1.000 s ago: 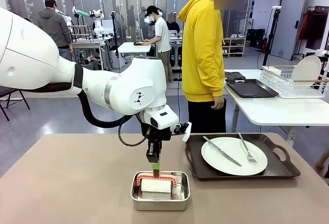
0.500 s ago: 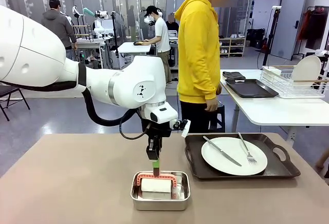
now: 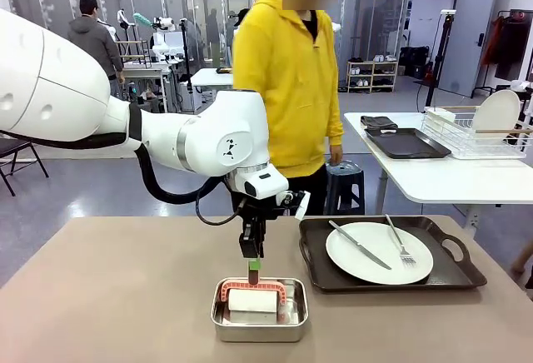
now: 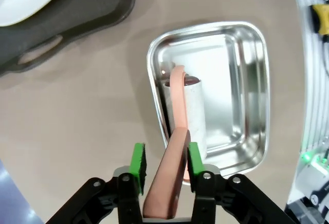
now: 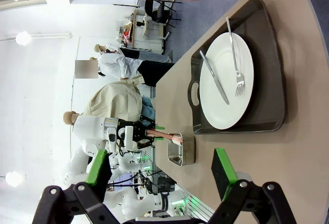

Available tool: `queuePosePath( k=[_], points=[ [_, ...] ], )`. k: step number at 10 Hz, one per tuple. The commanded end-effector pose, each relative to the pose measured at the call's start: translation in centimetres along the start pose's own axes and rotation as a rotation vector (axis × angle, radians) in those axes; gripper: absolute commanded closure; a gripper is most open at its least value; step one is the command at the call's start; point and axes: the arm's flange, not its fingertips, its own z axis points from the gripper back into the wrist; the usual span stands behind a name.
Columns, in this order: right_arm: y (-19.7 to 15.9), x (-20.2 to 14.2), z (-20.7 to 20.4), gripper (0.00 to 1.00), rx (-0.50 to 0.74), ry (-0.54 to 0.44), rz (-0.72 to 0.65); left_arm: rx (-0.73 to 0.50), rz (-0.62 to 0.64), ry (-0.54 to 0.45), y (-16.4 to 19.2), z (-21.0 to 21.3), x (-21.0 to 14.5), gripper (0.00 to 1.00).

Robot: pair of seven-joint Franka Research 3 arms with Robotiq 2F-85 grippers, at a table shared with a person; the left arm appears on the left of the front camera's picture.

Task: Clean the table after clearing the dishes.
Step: Place the Lint Roller back on top of the Airtight Container, then when the right (or left) Handle tray is removed, use the right hand (or left hand) to clean the right (or left) side of the table with the Lint Roller.

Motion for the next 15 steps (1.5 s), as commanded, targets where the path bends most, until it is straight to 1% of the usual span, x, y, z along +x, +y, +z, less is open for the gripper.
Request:
queuePosePath(
  k=[1, 2, 3, 4, 5, 6, 7, 9, 10, 15],
  points=[
    [0.3, -0.2, 0.1, 0.0, -0.006, 0.005, 0.005, 0.032, -0.029, -0.013, -0.1, 1.3, -0.1, 0.41],
    [0.3, -0.2, 0.1, 0.0, -0.006, 0.005, 0.005, 0.03, -0.024, -0.021, -0.3, 2.4, -0.3, 0.39],
    [0.3, -0.2, 0.1, 0.0, -0.006, 0.005, 0.005, 0.011, -0.016, -0.021, -0.5, 3.3, -0.3, 0.28],
    [0.3, -0.2, 0.1, 0.0, -0.006, 0.005, 0.005, -0.01, 0.001, -0.034, -0.6, 4.0, -0.4, 0.25],
    [0.3, -0.2, 0.1, 0.0, -0.006, 0.005, 0.005, -0.026, 0.026, -0.028, -0.8, 4.7, -0.7, 0.15],
    [0.3, -0.2, 0.1, 0.0, -0.006, 0.005, 0.005, -0.048, 0.058, -0.02, -1.0, 5.4, -1.0, 0.12],
    [0.3, -0.2, 0.1, 0.0, -0.006, 0.005, 0.005, -0.06, 0.075, -0.014, -1.3, 5.9, -1.4, 0.02],
    [0.3, -0.2, 0.1, 0.0, -0.006, 0.005, 0.005, 0.0, 0.076, -0.047, -1.5, 6.4, -1.9, 0.0],
    [0.3, -0.2, 0.1, 0.0, -0.006, 0.005, 0.005, -0.028, 0.051, -0.014, -0.8, 5.7, -1.2, 0.0],
    [0.3, -0.2, 0.1, 0.0, -0.006, 0.005, 0.005, -0.028, 0.051, -0.014, -0.8, 5.7, -1.2, 0.0]
  ],
)
